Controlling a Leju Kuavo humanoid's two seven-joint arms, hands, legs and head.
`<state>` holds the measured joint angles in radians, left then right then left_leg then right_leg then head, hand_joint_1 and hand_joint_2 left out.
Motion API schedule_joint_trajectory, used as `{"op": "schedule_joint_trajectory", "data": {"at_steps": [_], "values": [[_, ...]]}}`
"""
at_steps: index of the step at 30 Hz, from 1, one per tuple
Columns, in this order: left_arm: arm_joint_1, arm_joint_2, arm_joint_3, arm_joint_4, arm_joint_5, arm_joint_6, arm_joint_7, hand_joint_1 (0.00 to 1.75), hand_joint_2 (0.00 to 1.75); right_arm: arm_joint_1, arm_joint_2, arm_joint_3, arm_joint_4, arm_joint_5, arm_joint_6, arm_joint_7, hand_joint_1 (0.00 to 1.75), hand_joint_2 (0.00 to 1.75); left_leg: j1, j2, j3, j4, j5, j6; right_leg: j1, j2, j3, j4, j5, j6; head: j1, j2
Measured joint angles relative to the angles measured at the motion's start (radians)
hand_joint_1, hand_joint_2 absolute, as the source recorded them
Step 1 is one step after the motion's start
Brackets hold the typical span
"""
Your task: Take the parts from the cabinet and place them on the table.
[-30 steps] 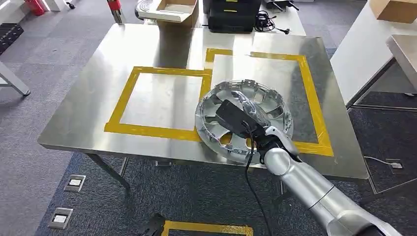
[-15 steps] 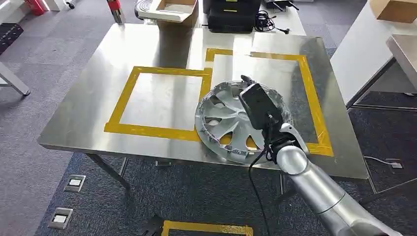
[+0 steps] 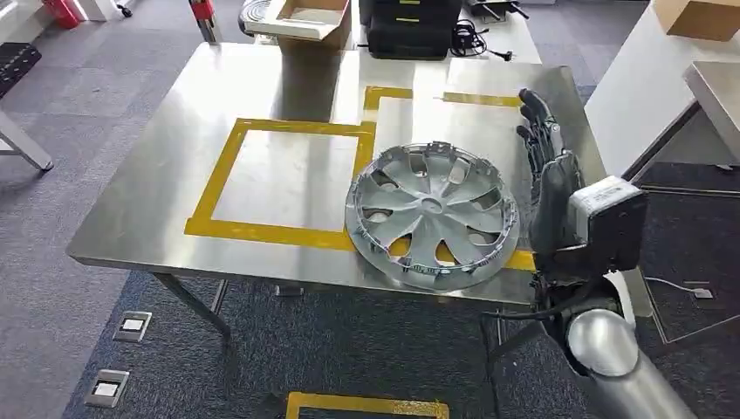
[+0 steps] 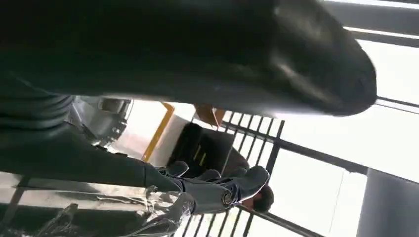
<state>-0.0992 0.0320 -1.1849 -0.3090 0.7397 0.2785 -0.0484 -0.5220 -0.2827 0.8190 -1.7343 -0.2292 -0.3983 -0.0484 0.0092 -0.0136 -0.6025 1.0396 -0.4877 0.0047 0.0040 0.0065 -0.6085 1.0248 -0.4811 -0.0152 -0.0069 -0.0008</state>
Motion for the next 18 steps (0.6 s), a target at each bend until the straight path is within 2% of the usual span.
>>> {"op": "schedule_joint_trajectory", "data": {"at_steps": [4, 10, 14, 15, 16, 18], "values": [[0.002, -0.003, 0.000, 0.000, 0.002, 0.018, 0.000, 0.00, 0.00, 0.041, -0.030, -0.031, -0.072, 0.007, 0.003, 0.015, 0.00, 0.00, 0.000, 0.000, 0.000, 0.000, 0.000, 0.000, 0.000, 0.000, 0.000, 0.000, 0.000, 0.000, 0.000, 0.000], [0.003, -0.003, 0.000, -0.001, 0.008, 0.039, -0.007, 0.00, 0.00, 0.093, -0.056, -0.061, -0.148, 0.007, 0.030, 0.012, 0.00, 0.00, -0.007, 0.000, 0.000, 0.003, -0.004, 0.007, -0.008, 0.000, 0.001, -0.002, 0.002, 0.010, 0.000, 0.000], [0.003, -0.004, 0.000, -0.003, 0.008, 0.045, -0.007, 0.00, 0.00, 0.115, -0.067, -0.076, -0.191, 0.009, 0.038, 0.012, 0.00, 0.00, -0.013, 0.001, 0.001, -0.001, 0.005, 0.022, -0.014, 0.001, 0.005, -0.007, 0.010, 0.025, -0.001, 0.000], [0.002, -0.006, 0.000, -0.004, 0.008, 0.045, -0.007, 0.00, 0.00, 0.119, -0.072, -0.079, -0.199, 0.011, 0.039, 0.012, 0.00, 0.00, -0.001, 0.005, 0.008, -0.018, 0.014, 0.029, -0.014, 0.002, 0.002, -0.002, -0.005, 0.028, -0.001, 0.000], [0.002, -0.006, 0.000, -0.005, 0.008, 0.047, -0.007, 0.00, 0.00, 0.121, -0.074, -0.081, -0.205, 0.012, 0.040, 0.011, 0.00, 0.00, -0.002, 0.006, 0.010, -0.024, 0.018, 0.032, -0.011, 0.000, -0.007, 0.027, -0.032, 0.031, 0.003, 0.000], [0.002, -0.008, 0.000, -0.006, 0.010, 0.047, -0.006, 0.00, 0.00, 0.127, -0.082, -0.086, -0.212, 0.012, 0.041, 0.010, 0.00, 0.00, -0.002, 0.008, 0.007, -0.024, 0.020, 0.034, -0.015, 0.000, -0.064, 0.163, -0.112, 0.035, 0.009, 0.000]]}}
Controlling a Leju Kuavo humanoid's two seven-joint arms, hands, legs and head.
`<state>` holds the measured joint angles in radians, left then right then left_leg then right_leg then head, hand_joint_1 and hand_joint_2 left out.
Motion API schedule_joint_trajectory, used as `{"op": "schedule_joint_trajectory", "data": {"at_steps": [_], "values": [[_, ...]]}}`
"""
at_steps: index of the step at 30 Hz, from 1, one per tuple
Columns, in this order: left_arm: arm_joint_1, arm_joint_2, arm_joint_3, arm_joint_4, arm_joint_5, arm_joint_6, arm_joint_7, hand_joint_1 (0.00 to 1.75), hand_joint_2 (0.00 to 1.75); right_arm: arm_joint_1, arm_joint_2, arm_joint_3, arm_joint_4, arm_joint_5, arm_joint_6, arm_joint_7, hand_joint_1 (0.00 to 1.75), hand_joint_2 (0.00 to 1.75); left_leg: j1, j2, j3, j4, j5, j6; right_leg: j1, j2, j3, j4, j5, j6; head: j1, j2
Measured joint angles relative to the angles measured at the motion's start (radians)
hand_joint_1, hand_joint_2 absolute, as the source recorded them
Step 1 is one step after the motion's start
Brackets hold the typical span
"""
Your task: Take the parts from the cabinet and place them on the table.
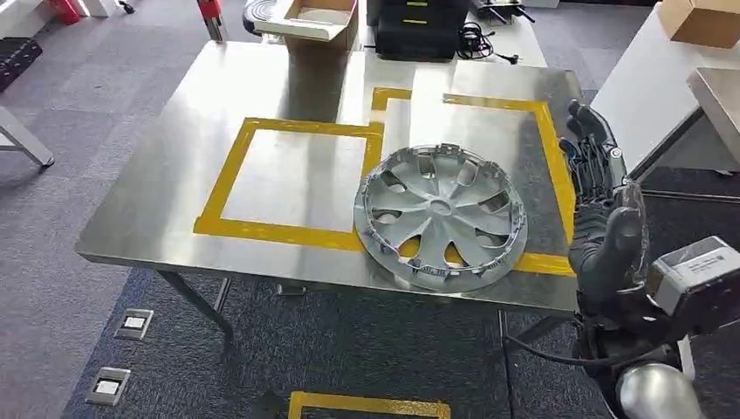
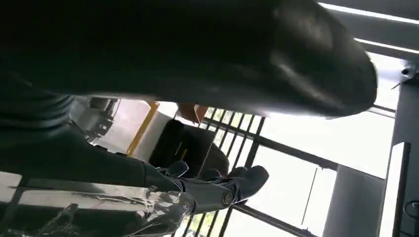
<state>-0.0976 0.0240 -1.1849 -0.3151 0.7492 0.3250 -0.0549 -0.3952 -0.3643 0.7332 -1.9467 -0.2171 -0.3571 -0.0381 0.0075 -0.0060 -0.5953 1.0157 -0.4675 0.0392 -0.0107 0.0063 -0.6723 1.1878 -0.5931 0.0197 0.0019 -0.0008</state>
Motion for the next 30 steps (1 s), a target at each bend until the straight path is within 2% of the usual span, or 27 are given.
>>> {"op": "schedule_joint_trajectory", "data": {"at_steps": [1, 2, 3, 4, 6, 7, 8, 11, 12, 13, 14, 16, 17, 18, 19, 21, 22, 23, 24, 25, 27, 28, 29, 30], "values": [[0.001, 0.000, 0.000, 0.000, 0.002, 0.000, 0.001, 0.00, 0.00, 0.008, -0.002, -0.002, -0.003, 0.000, 0.001, 0.000, 0.00, 0.00, 0.000, 0.000, -0.001, 0.000, 0.001, 0.001, -0.001, 0.000, -0.032, 0.079, -0.032, 0.003, 0.000, 0.000], [0.002, 0.000, 0.000, -0.001, 0.004, 0.000, 0.002, 0.00, 0.00, 0.014, -0.005, -0.003, -0.003, 0.000, 0.002, 0.000, 0.00, 0.00, 0.000, 0.001, -0.002, 0.001, 0.001, 0.000, -0.002, 0.000, -0.048, 0.122, -0.040, 0.004, 0.000, 0.000], [0.002, 0.000, 0.000, -0.001, 0.006, 0.000, 0.002, 0.00, 0.00, 0.018, -0.005, -0.005, -0.003, 0.000, 0.003, 0.000, 0.00, 0.00, 0.000, 0.001, -0.002, 0.001, 0.002, -0.002, -0.003, 0.000, -0.040, 0.117, -0.023, 0.005, 0.000, 0.000], [0.002, 0.000, 0.000, -0.002, 0.009, 0.000, 0.002, 0.00, 0.00, 0.020, -0.008, -0.007, -0.006, -0.001, 0.004, 0.000, 0.00, 0.00, 0.000, 0.001, -0.003, 0.002, 0.003, -0.003, -0.004, 0.000, -0.013, 0.070, 0.012, 0.004, 0.001, 0.000], [0.001, -0.002, 0.000, -0.005, 0.016, 0.003, 0.002, 0.00, 0.00, 0.021, -0.012, -0.010, -0.013, -0.002, 0.004, 0.000, 0.00, 0.00, 0.000, 0.000, -0.002, 0.004, 0.005, -0.007, -0.004, -0.001, 0.084, -0.103, 0.089, -0.002, 0.002, 0.000], [0.001, -0.002, 0.000, -0.006, 0.016, 0.006, 0.000, 0.00, 0.00, 0.022, -0.014, -0.013, -0.017, -0.003, 0.004, 0.000, 0.00, 0.00, -0.001, 0.000, -0.004, 0.005, 0.007, -0.012, -0.003, -0.001, 0.118, -0.170, 0.082, -0.007, 0.003, 0.000], [0.000, -0.003, 0.000, -0.007, 0.017, 0.010, -0.001, 0.00, 0.00, 0.024, -0.015, -0.015, -0.021, -0.005, 0.004, 0.001, 0.00, 0.00, -0.005, -0.001, -0.009, 0.005, 0.011, -0.020, 0.002, 0.002, 0.126, -0.178, 0.089, -0.013, 0.001, 0.000], [0.000, -0.004, 0.000, -0.011, 0.020, 0.014, -0.002, 0.00, 0.00, 0.032, -0.022, -0.021, -0.027, -0.006, 0.004, 0.002, 0.00, 0.00, 0.000, -0.001, -0.011, 0.003, 0.023, -0.040, 0.008, 0.002, 0.115, -0.178, 0.097, -0.029, 0.000, 0.000], [0.000, -0.003, 0.000, -0.011, 0.024, 0.014, -0.002, 0.00, 0.00, 0.035, -0.022, -0.024, -0.030, -0.007, 0.004, 0.002, 0.00, 0.00, -0.001, -0.002, -0.013, 0.006, 0.019, -0.045, -0.001, -0.001, 0.114, -0.191, 0.106, -0.042, 0.002, 0.000], [0.001, -0.003, 0.000, -0.011, 0.027, 0.016, -0.002, 0.00, 0.00, 0.036, -0.022, -0.025, -0.033, -0.007, 0.005, 0.002, 0.00, 0.00, 0.001, 0.000, -0.022, 0.024, -0.015, -0.051, -0.002, -0.004, 0.111, -0.193, 0.114, -0.049, -0.001, 0.000], [0.003, -0.003, 0.000, -0.011, 0.029, 0.016, -0.001, 0.00, 0.00, 0.036, -0.022, -0.025, -0.034, -0.007, 0.005, 0.002, 0.00, 0.00, 0.001, 0.000, -0.035, 0.065, -0.059, -0.055, -0.003, -0.005, 0.107, -0.193, 0.119, -0.054, -0.006, 0.000], [0.005, -0.003, 0.000, -0.014, 0.035, 0.017, -0.001, 0.00, 0.00, 0.043, -0.022, -0.026, -0.035, -0.007, 0.008, 0.002, 0.00, 0.00, 0.006, 0.000, -0.078, 0.231, -0.159, -0.063, -0.001, -0.007, 0.092, -0.192, 0.129, -0.057, -0.013, 0.000], [0.006, -0.003, 0.000, -0.014, 0.037, 0.018, -0.001, 0.00, 0.00, 0.045, -0.022, -0.026, -0.035, -0.007, 0.010, 0.002, 0.00, 0.00, 0.006, 0.000, -0.087, 0.283, -0.180, -0.065, -0.001, -0.008, 0.083, -0.190, 0.136, -0.057, -0.013, 0.000], [0.007, -0.003, 0.000, -0.014, 0.037, 0.019, -0.001, 0.00, 0.00, 0.047, -0.022, -0.026, -0.035, -0.007, 0.010, 0.002, 0.00, 0.00, 0.006, 0.000, -0.077, 0.291, -0.175, -0.065, -0.001, -0.008, 0.072, -0.187, 0.142, -0.056, -0.014, 0.000], [0.007, -0.003, 0.000, -0.014, 0.037, 0.019, -0.001, 0.00, 0.00, 0.049, -0.022, -0.027, -0.035, -0.007, 0.011, 0.002, 0.00, 0.00, 0.006, 0.000, -0.046, 0.258, -0.149, -0.065, -0.001, -0.007, 0.061, -0.183, 0.147, -0.054, -0.015, 0.000], [0.007, -0.002, 0.000, -0.015, 0.038, 0.020, -0.001, 0.00, 0.00, 0.051, -0.022, -0.029, -0.036, -0.007, 0.010, 0.002, 0.00, 0.00, 0.006, 0.000, 0.056, 0.101, -0.081, -0.061, -0.002, -0.006, 0.044, -0.173, 0.154, -0.047, -0.019, 0.000], [0.006, -0.001, 0.000, -0.015, 0.038, 0.020, -0.001, 0.00, 0.00, 0.053, -0.022, -0.031, -0.039, -0.007, 0.010, 0.002, 0.00, 0.00, 0.006, 0.000, 0.106, 0.011, -0.083, -0.056, -0.003, -0.007, 0.038, -0.167, 0.157, -0.043, -0.022, 0.000], [0.005, -0.001, 0.000, -0.017, 0.038, 0.021, -0.001, 0.00, 0.00, 0.054, -0.023, -0.032, -0.043, -0.007, 0.010, 0.002, 0.00, 0.00, 0.001, -0.001, 0.131, -0.017, -0.093, -0.052, 0.003, -0.007, 0.032, -0.165, 0.162, -0.036, -0.024, 0.000], [0.005, -0.001, 0.000, -0.019, 0.038, 0.023, -0.002, 0.00, 0.00, 0.054, -0.025, -0.034, -0.045, -0.007, 0.010, 0.002, 0.00, 0.00, 0.000, -0.004, 0.123, -0.014, -0.086, -0.045, 0.002, -0.007, 0.030, -0.167, 0.171, -0.029, -0.023, 0.000], [0.007, -0.001, 0.000, -0.020, 0.041, 0.024, -0.002, 0.00, 0.00, 0.055, -0.025, -0.034, -0.045, -0.007, 0.010, 0.002, 0.00, 0.00, -0.002, -0.004, 0.118, -0.015, -0.084, -0.042, 0.001, -0.007, 0.030, -0.167, 0.177, -0.025, -0.023, 0.000], [0.010, -0.001, 0.000, -0.023, 0.045, 0.026, -0.002, 0.00, 0.00, 0.060, -0.027, -0.036, -0.048, -0.008, 0.010, 0.002, 0.00, 0.00, -0.006, -0.003, 0.105, -0.015, -0.071, -0.025, -0.002, -0.006, 0.030, -0.176, 0.194, -0.010, -0.023, 0.000], [0.008, -0.004, 0.000, -0.025, 0.047, 0.026, -0.002, 0.00, 0.00, 0.061, -0.029, -0.038, -0.049, -0.008, 0.010, 0.002, 0.00, 0.00, 0.005, 0.004, 0.096, -0.022, -0.056, -0.017, -0.004, -0.004, 0.019, -0.173, 0.186, -0.005, -0.023, 0.000], [0.006, -0.001, 0.000, -0.026, 0.047, 0.029, -0.002, 0.00, 0.00, 0.060, -0.031, -0.039, -0.049, -0.008, 0.010, 0.003, 0.00, 0.00, 0.002, 0.005, 0.087, -0.022, -0.046, -0.010, -0.003, -0.005, 0.007, -0.152, 0.142, -0.002, -0.016, 0.000], [0.005, 0.000, 0.000, -0.027, 0.047, 0.031, -0.002, 0.00, 0.00, 0.061, -0.034, -0.040, -0.050, -0.008, 0.010, 0.003, 0.00, 0.00, 0.002, 0.006, 0.074, -0.022, -0.035, -0.005, -0.005, -0.005, -0.007, -0.103, 0.090, 0.001, -0.008, 0.000]]}}
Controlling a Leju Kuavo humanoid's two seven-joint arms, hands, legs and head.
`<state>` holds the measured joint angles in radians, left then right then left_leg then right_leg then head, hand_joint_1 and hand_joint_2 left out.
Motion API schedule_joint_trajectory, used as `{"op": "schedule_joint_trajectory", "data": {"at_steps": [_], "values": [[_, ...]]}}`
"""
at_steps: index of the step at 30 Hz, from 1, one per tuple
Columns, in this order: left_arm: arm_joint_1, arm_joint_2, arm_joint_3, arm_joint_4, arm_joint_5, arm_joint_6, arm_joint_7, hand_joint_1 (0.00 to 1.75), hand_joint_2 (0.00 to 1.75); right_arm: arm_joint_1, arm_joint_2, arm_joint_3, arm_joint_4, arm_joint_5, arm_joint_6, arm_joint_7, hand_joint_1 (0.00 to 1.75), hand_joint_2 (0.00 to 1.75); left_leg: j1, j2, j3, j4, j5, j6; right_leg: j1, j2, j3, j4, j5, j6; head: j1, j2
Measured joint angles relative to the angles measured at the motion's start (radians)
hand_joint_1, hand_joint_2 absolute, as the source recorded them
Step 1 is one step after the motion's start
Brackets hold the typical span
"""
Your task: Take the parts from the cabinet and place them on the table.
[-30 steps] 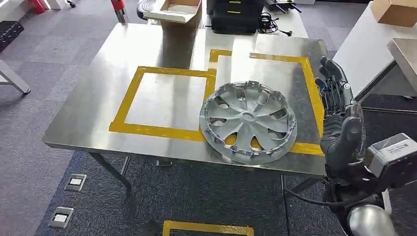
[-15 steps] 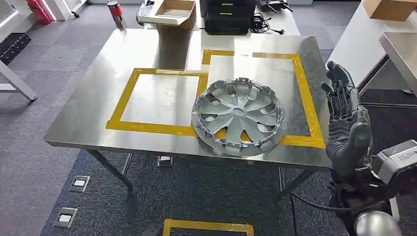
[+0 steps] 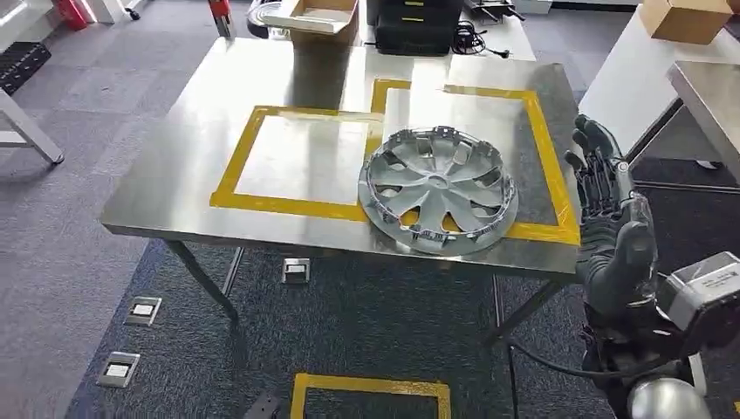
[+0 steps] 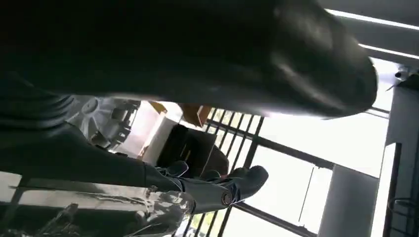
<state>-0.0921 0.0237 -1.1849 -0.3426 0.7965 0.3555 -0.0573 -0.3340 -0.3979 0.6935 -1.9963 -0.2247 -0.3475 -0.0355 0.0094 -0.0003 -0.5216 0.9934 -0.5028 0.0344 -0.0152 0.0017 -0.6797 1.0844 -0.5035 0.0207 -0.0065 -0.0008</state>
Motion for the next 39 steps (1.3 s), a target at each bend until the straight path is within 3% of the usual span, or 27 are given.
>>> {"op": "schedule_joint_trajectory", "data": {"at_steps": [2, 3, 4, 5, 7, 8, 9, 10, 13, 14, 15, 17, 18, 20, 22, 23, 24, 25, 28, 29, 30, 32, 33, 34, 36, 38, 39], "values": [[0.000, 0.000, 0.000, -0.002, 0.000, 0.001, 0.000, 0.00, 0.00, 0.005, -0.002, -0.001, 0.000, 0.000, -0.002, 0.000, 0.00, 0.00, -0.005, 0.001, -0.029, 0.001, 0.022, 0.004, 0.001, 0.000, -0.038, 0.162, -0.112, 0.004, 0.006, 0.000], [0.000, 0.000, 0.000, -0.003, 0.000, 0.001, 0.000, 0.00, 0.00, 0.008, -0.002, -0.001, 0.000, 0.000, -0.002, 0.000, 0.00, 0.00, -0.008, 0.001, -0.043, 0.002, 0.032, 0.005, 0.001, 0.000, -0.046, 0.225, -0.131, 0.004, 0.008, 0.000], [0.000, 0.000, 0.000, -0.004, 0.000, 0.001, 0.000, 0.00, 0.00, 0.010, -0.003, -0.001, 0.000, 0.000, -0.003, 0.000, 0.00, 0.00, -0.011, 0.001, -0.053, 0.002, 0.040, 0.006, 0.001, 0.000, -0.042, 0.247, -0.123, 0.002, 0.008, 0.000], [0.000, 0.000, 0.000, -0.006, 0.001, 0.001, 0.002, 0.00, 0.00, 0.013, -0.004, -0.001, 0.000, 0.000, -0.003, 0.001, 0.00, 0.00, -0.015, 0.001, -0.070, 0.003, 0.052, 0.006, 0.003, 0.000, -0.013, 0.229, -0.083, -0.004, 0.009, 0.000], [0.000, 0.001, 0.000, -0.007, 0.004, 0.003, 0.002, 0.00, 0.00, 0.013, -0.005, -0.002, 0.000, 0.002, -0.005, 0.002, 0.00, 0.00, -0.021, 0.000, -0.091, 0.005, 0.068, 0.006, 0.008, 0.000, 0.074, 0.113, -0.020, -0.018, 0.010, 0.000], [0.000, 0.001, 0.000, -0.010, 0.006, 0.003, 0.002, 0.00, 0.00, 0.013, -0.005, -0.003, -0.001, 0.003, -0.005, 0.003, 0.00, 0.00, -0.022, 0.000, -0.098, 0.005, 0.078, 0.005, 0.015, 0.001, 0.149, 0.005, -0.010, -0.034, 0.010, 0.000], [0.000, -0.001, 0.000, -0.015, 0.008, 0.003, 0.002, 0.00, 0.00, 0.013, -0.006, -0.008, -0.005, 0.005, -0.005, 0.004, 0.00, 0.00, -0.027, 0.000, -0.105, 0.007, 0.084, 0.000, 0.024, -0.001, 0.208, -0.085, -0.042, -0.053, 0.008, 0.000], [0.000, 0.000, 0.000, -0.016, 0.008, 0.004, 0.003, 0.00, 0.00, 0.013, -0.006, -0.011, -0.009, 0.007, -0.006, 0.004, 0.00, 0.00, -0.023, 0.000, -0.108, 0.007, 0.093, -0.004, 0.023, 0.000, 0.222, -0.122, -0.048, -0.048, 0.008, 0.000], [0.002, 0.001, -0.002, -0.018, 0.010, 0.004, 0.003, 0.00, 0.00, 0.017, -0.009, -0.014, -0.009, 0.009, -0.006, 0.010, 0.00, 0.00, -0.017, -0.001, -0.119, 0.001, 0.121, -0.025, 0.031, -0.001, 0.203, -0.123, -0.017, -0.062, 0.013, 0.000], [0.003, 0.002, -0.002, -0.020, 0.011, 0.004, 0.003, 0.00, 0.00, 0.016, -0.009, -0.014, -0.009, 0.010, -0.007, 0.011, 0.00, 0.00, -0.015, -0.002, -0.124, 0.011, 0.095, -0.030, 0.024, -0.005, 0.194, -0.128, -0.003, -0.068, 0.018, 0.000], [0.005, 0.002, -0.003, -0.020, 0.013, 0.004, 0.004, 0.00, 0.00, 0.017, -0.009, -0.014, -0.009, 0.010, -0.007, 0.012, 0.00, 0.00, -0.014, -0.002, -0.139, 0.044, 0.037, -0.040, 0.023, -0.006, 0.182, -0.128, 0.007, -0.075, 0.014, 0.000], [0.006, 0.002, -0.003, -0.021, 0.017, 0.004, 0.004, 0.00, 0.00, 0.020, -0.009, -0.015, -0.009, 0.010, -0.010, 0.013, 0.00, 0.00, -0.004, -0.001, -0.171, 0.186, -0.081, -0.054, 0.022, -0.009, 0.158, -0.125, 0.026, -0.078, 0.004, 0.000], [0.005, 0.003, -0.004, -0.021, 0.018, 0.004, 0.004, 0.00, 0.00, 0.021, -0.009, -0.014, -0.009, 0.010, -0.010, 0.014, 0.00, 0.00, -0.001, -0.001, -0.189, 0.262, -0.113, -0.059, 0.022, -0.010, 0.143, -0.122, 0.036, -0.077, 0.005, 0.000], [0.005, 0.003, -0.004, -0.021, 0.020, 0.004, 0.004, 0.00, 0.00, 0.028, -0.009, -0.014, -0.009, 0.010, -0.010, 0.015, 0.00, 0.00, 0.002, -0.001, -0.170, 0.310, -0.080, -0.066, 0.020, -0.011, 0.108, -0.110, 0.053, -0.072, 0.002, 0.000], [0.005, 0.006, -0.004, -0.021, 0.021, 0.004, 0.004, 0.00, 0.00, 0.031, -0.009, -0.015, -0.009, 0.013, -0.010, 0.018, 0.00, 0.00, 0.005, -0.001, -0.085, 0.217, -0.007, -0.069, 0.016, -0.011, 0.070, -0.091, 0.066, -0.064, 0.002, 0.000], [0.004, 0.006, -0.004, -0.021, 0.021, 0.004, 0.004, 0.00, 0.00, 0.031, -0.009, -0.015, -0.009, 0.013, -0.010, 0.018, 0.00, 0.00, 0.008, -0.001, -0.021, 0.130, 0.001, -0.070, 0.015, -0.010, 0.055, -0.078, 0.071, -0.059, 0.000, 0.000], [0.001, 0.006, -0.004, -0.022, 0.021, 0.003, 0.005, 0.00, 0.00, 0.033, -0.009, -0.016, -0.011, 0.013, -0.010, 0.019, 0.00, 0.00, 0.007, -0.002, 0.031, 0.049, -0.041, -0.069, 0.017, -0.011, 0.043, -0.067, 0.074, -0.055, -0.004, 0.000], [-0.001, 0.006, -0.004, -0.023, 0.021, 0.004, 0.004, 0.00, 0.00, 0.032, -0.010, -0.018, -0.013, 0.014, -0.011, 0.020, 0.00, 0.00, 0.001, -0.006, 0.057, 0.008, -0.055, -0.052, 0.018, -0.013, 0.036, -0.059, 0.078, -0.048, -0.005, 0.000], [0.002, 0.006, -0.007, -0.025, 0.021, 0.003, 0.006, 0.00, 0.00, 0.034, -0.010, -0.017, -0.013, 0.016, -0.011, 0.022, 0.00, 0.00, -0.005, -0.004, 0.035, 0.017, -0.037, -0.024, 0.014, -0.012, 0.033, -0.063, 0.103, -0.028, -0.003, 0.000], [0.003, 0.005, -0.008, -0.025, 0.021, 0.003, 0.006, 0.00, 0.00, 0.035, -0.011, -0.018, -0.014, 0.016, -0.011, 0.022, 0.00, 0.00, 0.003, 0.003, 0.026, 0.010, -0.025, -0.010, 0.010, -0.010, 0.026, -0.058, 0.094, -0.023, -0.003, 0.000], [0.001, 0.007, -0.008, -0.026, 0.022, 0.003, 0.008, 0.00, 0.00, 0.036, -0.011, -0.018, -0.014, 0.017, -0.012, 0.023, 0.00, 0.00, 0.000, 0.005, 0.020, 0.010, -0.015, -0.005, 0.011, -0.009, 0.017, -0.036, 0.049, -0.017, -0.001, 0.000], [-0.001, 0.008, -0.008, -0.026, 0.021, 0.003, 0.008, 0.00, 0.00, 0.037, -0.013, -0.018, -0.014, 0.017, -0.012, 0.027, 0.00, 0.00, -0.002, 0.005, -0.008, 0.012, 0.009, 0.005, 0.008, -0.009, -0.019, 0.096, -0.078, -0.011, 0.013, 0.000], [-0.001, 0.008, -0.008, -0.026, 0.021, 0.003, 0.009, 0.00, 0.00, 0.038, -0.013, -0.018, -0.014, 0.017, -0.012, 0.028, 0.00, 0.00, -0.004, 0.005, -0.024, 0.013, 0.022, 0.006, 0.007, -0.009, -0.034, 0.169, -0.118, -0.009, 0.014, 0.000], [-0.001, 0.008, -0.008, -0.027, 0.021, 0.003, 0.009, 0.00, 0.00, 0.038, -0.014, -0.018, -0.014, 0.017, -0.012, 0.028, 0.00, 0.00, -0.005, 0.005, -0.042, 0.015, 0.033, 0.006, 0.007, -0.009, -0.039, 0.225, -0.126, -0.009, 0.016, 0.000], [-0.002, 0.009, -0.009, -0.028, 0.021, 0.003, 0.009, 0.00, 0.00, 0.039, -0.015, -0.018, -0.014, 0.017, -0.012, 0.029, 0.00, 0.00, -0.009, 0.006, -0.076, 0.020, 0.054, 0.006, 0.008, -0.009, -0.003, 0.222, -0.062, -0.014, 0.017, 0.000], [-0.006, 0.010, -0.009, -0.028, 0.021, 0.003, 0.011, 0.00, 0.00, 0.038, -0.015, -0.018, -0.014, 0.016, -0.011, 0.029, 0.00, 0.00, -0.013, 0.004, -0.104, 0.025, 0.074, 0.004, 0.011, -0.008, 0.103, 0.084, -0.003, -0.030, 0.018, 0.000], [-0.009, 0.009, -0.009, -0.030, 0.021, 0.003, 0.011, 0.00, 0.00, 0.036, -0.015, -0.020, -0.014, 0.016, -0.011, 0.029, 0.00, 0.00, -0.013, 0.004, -0.111, 0.026, 0.083, 0.001, 0.016, -0.007, 0.169, -0.010, -0.020, -0.041, 0.017, 0.000]]}}
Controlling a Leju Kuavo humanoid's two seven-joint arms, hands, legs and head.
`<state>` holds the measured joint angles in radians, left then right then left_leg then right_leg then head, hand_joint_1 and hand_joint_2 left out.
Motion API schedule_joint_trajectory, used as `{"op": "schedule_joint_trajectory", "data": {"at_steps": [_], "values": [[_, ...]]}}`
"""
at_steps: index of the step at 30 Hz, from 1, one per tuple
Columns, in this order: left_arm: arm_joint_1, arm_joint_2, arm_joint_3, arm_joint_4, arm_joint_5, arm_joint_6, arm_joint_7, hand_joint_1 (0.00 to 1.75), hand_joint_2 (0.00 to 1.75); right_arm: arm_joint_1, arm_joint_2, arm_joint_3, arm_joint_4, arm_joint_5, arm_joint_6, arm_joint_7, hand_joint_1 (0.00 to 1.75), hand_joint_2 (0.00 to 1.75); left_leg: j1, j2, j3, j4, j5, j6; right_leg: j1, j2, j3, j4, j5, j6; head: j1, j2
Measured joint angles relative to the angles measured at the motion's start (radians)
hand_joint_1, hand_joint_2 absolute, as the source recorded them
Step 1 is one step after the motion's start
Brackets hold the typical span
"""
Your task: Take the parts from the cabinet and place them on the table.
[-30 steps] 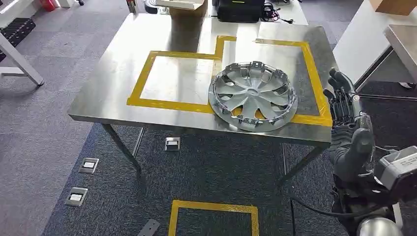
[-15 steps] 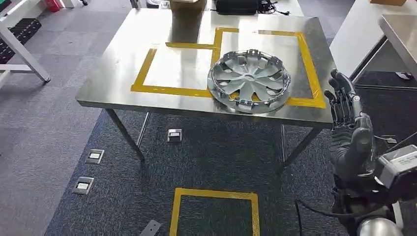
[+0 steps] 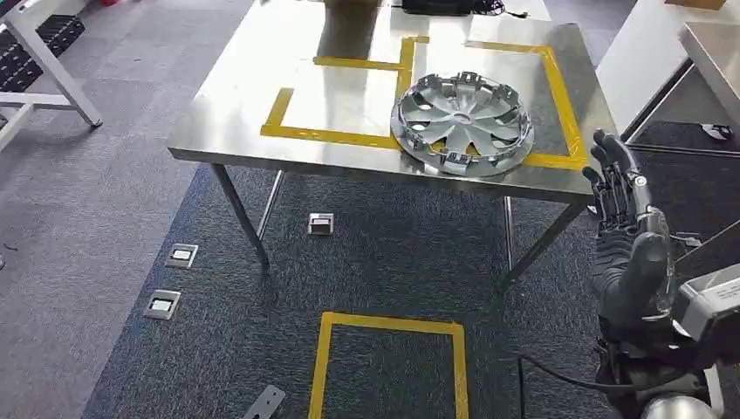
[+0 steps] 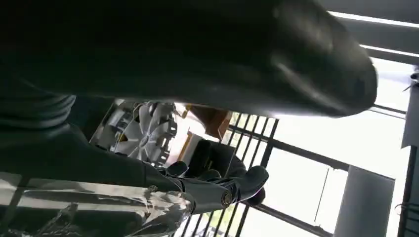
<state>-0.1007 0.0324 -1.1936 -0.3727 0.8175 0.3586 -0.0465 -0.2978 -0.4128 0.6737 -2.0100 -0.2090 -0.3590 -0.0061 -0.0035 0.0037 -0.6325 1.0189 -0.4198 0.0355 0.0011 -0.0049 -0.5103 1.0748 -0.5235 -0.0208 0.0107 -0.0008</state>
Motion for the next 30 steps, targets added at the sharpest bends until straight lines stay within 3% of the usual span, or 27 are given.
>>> {"op": "schedule_joint_trajectory", "data": {"at_steps": [1, 2, 4, 5, 6, 7, 9, 10, 11, 12, 13, 14, 15, 16, 17, 19, 20, 21, 22, 24, 25, 26, 27, 28, 29, 30], "values": [[-0.003, 0.000, 0.000, -0.002, 0.000, 0.000, 0.000, 0.00, 0.00, -0.002, 0.000, -0.003, 0.000, 0.000, 0.000, 0.000, 0.00, 0.00, -0.005, -0.002, -0.006, 0.001, 0.009, -0.005, 0.004, -0.001, 0.047, -0.084, -0.027, -0.007, -0.001, 0.000], [-0.005, 0.000, 0.000, -0.003, 0.001, 0.000, 0.000, 0.00, 0.00, -0.004, 0.000, -0.005, 0.000, -0.003, 0.000, -0.002, 0.00, 0.00, -0.001, -0.002, -0.011, -0.002, 0.022, -0.013, 0.005, 0.000, 0.050, -0.099, -0.032, -0.004, -0.002, 0.000], [-0.007, 0.000, -0.001, -0.004, 0.001, 0.000, 0.002, 0.00, 0.00, -0.002, -0.002, -0.004, 0.000, -0.006, 0.000, -0.002, 0.00, 0.00, 0.005, -0.001, -0.018, -0.012, 0.046, -0.026, 0.014, 0.000, 0.034, -0.099, -0.012, -0.014, 0.002, 0.000], [-0.005, 0.002, -0.001, -0.004, 0.002, 0.000, 0.002, 0.00, 0.00, -0.002, -0.002, -0.004, 0.002, -0.006, 0.000, -0.002, 0.00, 0.00, 0.003, -0.003, -0.025, -0.012, 0.045, -0.031, 0.004, -0.004, 0.025, -0.112, 0.007, -0.020, 0.004, 0.000], [-0.004, 0.002, -0.001, -0.004, 0.004, 0.000, 0.002, 0.00, 0.00, -0.003, -0.002, -0.004, 0.003, -0.008, 0.000, -0.003, 0.00, 0.00, 0.005, -0.004, -0.034, 0.004, 0.002, -0.038, 0.003, -0.006, 0.015, -0.112, 0.021, -0.024, 0.002, 0.000], [-0.002, 0.002, -0.001, -0.005, 0.006, 0.000, 0.002, 0.00, 0.00, -0.003, -0.002, -0.004, 0.005, -0.010, 0.000, -0.004, 0.00, 0.00, 0.006, -0.004, -0.045, 0.049, -0.062, -0.044, 0.002, -0.007, 0.002, -0.111, 0.030, -0.031, -0.005, 0.000], [-0.002, 0.002, -0.002, -0.004, 0.010, 0.000, 0.002, 0.00, 0.00, -0.002, -0.002, -0.004, 0.008, -0.011, 0.001, -0.006, 0.00, 0.00, 0.012, -0.004, -0.074, 0.195, -0.171, -0.053, 0.002, -0.009, -0.025, -0.107, 0.050, -0.032, -0.009, 0.000], [-0.002, 0.002, -0.002, -0.004, 0.011, 0.001, 0.002, 0.00, 0.00, -0.002, -0.002, -0.003, 0.009, -0.013, 0.002, -0.008, 0.00, 0.00, 0.013, -0.004, -0.079, 0.262, -0.189, -0.058, 0.002, -0.009, -0.041, -0.102, 0.061, -0.032, -0.009, 0.000], [-0.002, 0.002, -0.002, -0.004, 0.014, 0.001, 0.002, 0.00, 0.00, -0.002, -0.002, -0.003, 0.011, -0.013, 0.003, -0.009, 0.00, 0.00, 0.013, -0.004, -0.070, 0.291, -0.170, -0.061, 0.002, -0.009, -0.061, -0.096, 0.071, -0.030, -0.009, 0.000], [-0.002, 0.002, -0.002, -0.004, 0.016, 0.001, 0.001, 0.00, 0.00, -0.002, -0.002, -0.003, 0.013, -0.014, 0.003, -0.010, 0.00, 0.00, 0.015, -0.004, -0.045, 0.285, -0.130, -0.062, 0.000, -0.009, -0.083, -0.088, 0.081, -0.027, -0.010, 0.000], [-0.002, 0.002, -0.002, -0.004, 0.018, 0.001, 0.001, 0.00, 0.00, -0.002, -0.001, -0.003, 0.015, -0.015, 0.003, -0.010, 0.00, 0.00, 0.015, -0.004, -0.009, 0.246, -0.089, -0.062, -0.001, -0.009, -0.103, -0.079, 0.089, -0.024, -0.011, 0.000], [-0.003, 0.002, -0.002, -0.004, 0.019, 0.001, -0.001, 0.00, 0.00, -0.002, -0.002, -0.003, 0.015, -0.016, 0.004, -0.012, 0.00, 0.00, 0.016, -0.004, 0.046, 0.177, -0.065, -0.061, -0.002, -0.008, -0.123, -0.069, 0.097, -0.020, -0.012, 0.000], [-0.004, 0.002, -0.002, -0.005, 0.020, 0.001, -0.002, 0.00, 0.00, -0.002, -0.001, -0.004, 0.015, -0.017, 0.005, -0.013, 0.00, 0.00, 0.017, -0.005, 0.102, 0.094, -0.089, -0.060, -0.003, -0.008, -0.136, -0.058, 0.103, -0.015, -0.014, 0.000], [-0.006, 0.002, -0.002, -0.005, 0.021, 0.001, -0.003, 0.00, 0.00, -0.002, -0.002, -0.005, 0.015, -0.018, 0.006, -0.016, 0.00, 0.00, 0.011, -0.006, 0.158, 0.010, -0.131, -0.056, 0.001, -0.008, -0.148, -0.049, 0.108, -0.008, -0.019, 0.000], [-0.008, 0.002, -0.002, -0.004, 0.021, 0.001, -0.005, 0.00, 0.00, -0.002, -0.002, -0.005, 0.015, -0.018, 0.006, -0.017, 0.00, 0.00, 0.010, -0.007, 0.161, -0.008, -0.145, -0.042, 0.002, -0.009, -0.151, -0.048, 0.117, -0.002, -0.018, 0.000], [-0.006, 0.001, -0.002, -0.005, 0.024, 0.001, -0.006, 0.00, 0.00, -0.003, -0.002, -0.004, 0.016, -0.024, 0.007, -0.019, 0.00, 0.00, 0.003, -0.007, 0.148, -0.004, -0.133, -0.026, -0.003, -0.010, -0.152, -0.054, 0.138, 0.007, -0.018, 0.000], [-0.002, -0.001, -0.002, -0.005, 0.026, 0.000, -0.006, 0.00, 0.00, -0.003, -0.002, -0.004, 0.017, -0.024, 0.008, -0.019, 0.00, 0.00, 0.008, -0.004, 0.136, -0.010, -0.119, -0.016, -0.002, -0.008, -0.158, -0.055, 0.145, 0.013, -0.016, 0.000], [-0.003, 0.000, -0.002, -0.004, 0.030, 0.000, -0.006, 0.00, 0.00, -0.002, -0.002, -0.004, 0.018, -0.024, 0.008, -0.020, 0.00, 0.00, 0.011, 0.002, 0.126, -0.011, -0.106, -0.007, -0.005, -0.004, -0.166, -0.044, 0.108, 0.020, -0.016, 0.000], [-0.004, 0.001, -0.002, -0.004, 0.032, 0.001, -0.007, 0.00, 0.00, -0.002, -0.003, -0.005, 0.019, -0.024, 0.008, -0.020, 0.00, 0.00, 0.011, 0.002, 0.114, -0.011, -0.096, 0.002, -0.006, -0.004, -0.175, -0.006, 0.047, 0.024, -0.009, 0.000], [-0.007, 0.001, -0.002, -0.004, 0.033, 0.001, -0.008, 0.00, 0.00, -0.002, -0.003, -0.005, 0.019, -0.026, 0.008, -0.021, 0.00, 0.00, 0.009, 0.002, 0.088, -0.010, -0.069, 0.006, -0.008, -0.003, -0.203, 0.139, -0.078, 0.031, -0.005, 0.000], [-0.007, 0.001, -0.002, -0.004, 0.035, 0.000, -0.008, 0.00, 0.00, -0.002, -0.003, -0.005, 0.021, -0.026, 0.008, -0.021, 0.00, 0.00, 0.008, 0.002, 0.072, -0.008, -0.057, 0.006, -0.008, -0.003, -0.212, 0.205, -0.102, 0.032, -0.003, 0.000], [-0.006, 0.001, -0.002, -0.004, 0.037, 0.000, -0.008, 0.00, 0.00, -0.001, -0.003, -0.005, 0.023, -0.027, 0.008, -0.022, 0.00, 0.00, 0.007, 0.002, 0.053, -0.006, -0.045, 0.006, -0.008, -0.003, -0.209, 0.248, -0.091, 0.033, -0.002, 0.000], [-0.006, 0.000, -0.002, -0.004, 0.038, 0.000, -0.008, 0.00, 0.00, -0.001, -0.003, -0.005, 0.024, -0.027, 0.008, -0.022, 0.00, 0.00, 0.006, 0.002, 0.036, -0.004, -0.034, 0.005, -0.008, -0.003, -0.193, 0.251, -0.058, 0.031, -0.002, 0.000], [-0.006, 0.000, -0.002, -0.004, 0.038, 0.000, -0.008, 0.00, 0.00, -0.002, -0.003, -0.005, 0.024, -0.027, 0.008, -0.022, 0.00, 0.00, 0.005, 0.002, 0.018, -0.001, -0.023, 0.003, -0.008, -0.003, -0.159, 0.219, -0.016, 0.027, -0.002, 0.000], [-0.007, 0.000, -0.002, -0.004, 0.038, 0.000, -0.009, 0.00, 0.00, -0.002, -0.003, -0.005, 0.024, -0.027, 0.008, -0.023, 0.00, 0.00, 0.003, 0.002, 0.004, 0.000, -0.011, 0.002, -0.007, -0.003, -0.103, 0.146, 0.016, 0.019, -0.002, 0.000], [-0.007, 0.000, -0.002, -0.004, 0.038, 0.000, -0.009, 0.00, 0.00, -0.003, -0.003, -0.005, 0.024, -0.027, 0.008, -0.023, 0.00, 0.00, 0.002, 0.001, -0.004, 0.000, -0.002, 0.000, -0.004, -0.003, -0.040, 0.060, 0.017, 0.010, -0.002, 0.000]]}}
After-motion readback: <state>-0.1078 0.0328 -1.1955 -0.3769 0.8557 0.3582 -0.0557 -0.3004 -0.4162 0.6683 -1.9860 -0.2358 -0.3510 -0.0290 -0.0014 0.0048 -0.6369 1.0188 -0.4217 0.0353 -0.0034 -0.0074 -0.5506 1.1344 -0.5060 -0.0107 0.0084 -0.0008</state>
